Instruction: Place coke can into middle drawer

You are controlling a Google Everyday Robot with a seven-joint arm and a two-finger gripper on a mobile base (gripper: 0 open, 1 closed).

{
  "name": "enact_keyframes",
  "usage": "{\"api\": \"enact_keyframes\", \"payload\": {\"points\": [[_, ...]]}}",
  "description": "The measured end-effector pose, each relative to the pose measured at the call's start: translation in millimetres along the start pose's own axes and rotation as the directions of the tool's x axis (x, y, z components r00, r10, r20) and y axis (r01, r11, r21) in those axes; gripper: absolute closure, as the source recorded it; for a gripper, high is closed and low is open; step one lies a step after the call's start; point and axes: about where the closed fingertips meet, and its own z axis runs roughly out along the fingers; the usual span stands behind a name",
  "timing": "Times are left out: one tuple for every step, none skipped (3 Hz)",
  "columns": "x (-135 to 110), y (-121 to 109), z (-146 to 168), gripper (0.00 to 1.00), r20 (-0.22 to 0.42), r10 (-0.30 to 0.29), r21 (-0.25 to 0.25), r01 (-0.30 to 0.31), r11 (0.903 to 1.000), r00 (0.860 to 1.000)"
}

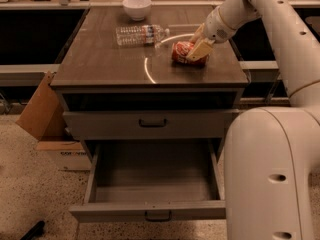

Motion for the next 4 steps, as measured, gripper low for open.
{"api": "enact_keyframes", "payload": {"points": [[-2,-5,-3,0.89,0.006,0.003,0.018,-0.003,0.9998,1.000],[-24,-7,-22,1.00,0.035,-0.056,0.065,0.054,0.9964,0.998],[-45,7,-52,1.00,0.072,-0.114,0.099,0.107,0.9894,0.991],[-52,34,-89,1.00,0.107,-0.094,0.136,0.079,0.9875,0.990]]}}
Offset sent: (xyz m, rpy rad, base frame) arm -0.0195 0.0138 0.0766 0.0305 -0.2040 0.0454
